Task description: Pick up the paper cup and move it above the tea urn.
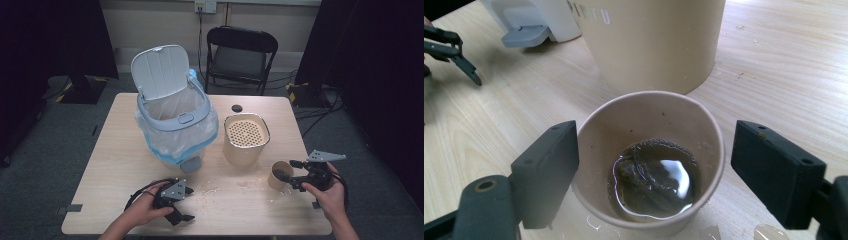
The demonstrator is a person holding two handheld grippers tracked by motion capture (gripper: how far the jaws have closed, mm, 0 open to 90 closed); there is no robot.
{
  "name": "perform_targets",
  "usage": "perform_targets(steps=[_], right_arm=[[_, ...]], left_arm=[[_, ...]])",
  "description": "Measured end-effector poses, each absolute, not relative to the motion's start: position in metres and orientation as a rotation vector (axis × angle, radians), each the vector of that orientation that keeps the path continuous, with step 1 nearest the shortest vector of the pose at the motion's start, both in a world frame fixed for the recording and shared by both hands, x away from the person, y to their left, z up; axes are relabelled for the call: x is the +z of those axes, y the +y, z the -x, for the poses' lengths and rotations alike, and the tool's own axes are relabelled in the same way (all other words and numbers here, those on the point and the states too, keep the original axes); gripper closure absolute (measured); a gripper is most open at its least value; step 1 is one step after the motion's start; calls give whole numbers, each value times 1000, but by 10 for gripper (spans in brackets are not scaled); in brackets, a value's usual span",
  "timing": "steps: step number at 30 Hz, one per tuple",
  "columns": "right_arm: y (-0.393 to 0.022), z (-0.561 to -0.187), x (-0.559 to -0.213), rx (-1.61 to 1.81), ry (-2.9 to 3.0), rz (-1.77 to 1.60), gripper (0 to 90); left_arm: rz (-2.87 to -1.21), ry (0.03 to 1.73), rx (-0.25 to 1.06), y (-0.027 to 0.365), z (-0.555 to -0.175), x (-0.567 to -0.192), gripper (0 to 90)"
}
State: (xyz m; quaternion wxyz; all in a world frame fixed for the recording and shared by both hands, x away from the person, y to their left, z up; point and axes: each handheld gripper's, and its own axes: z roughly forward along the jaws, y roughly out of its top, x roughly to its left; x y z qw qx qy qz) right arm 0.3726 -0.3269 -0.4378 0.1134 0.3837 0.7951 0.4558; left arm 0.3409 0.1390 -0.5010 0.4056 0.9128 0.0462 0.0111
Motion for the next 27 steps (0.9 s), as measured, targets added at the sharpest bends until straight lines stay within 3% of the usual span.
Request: perform_targets(steps=[14, 27], right_arm=[[-325, -369, -449, 1324, 2372, -1130, 142], [-318, -363, -463, 1304, 2325, -1090, 186]], left_arm=[[-2306, 112, 26, 139, -341, -501, 132], [-2304, 116, 26, 139, -341, -501, 132]])
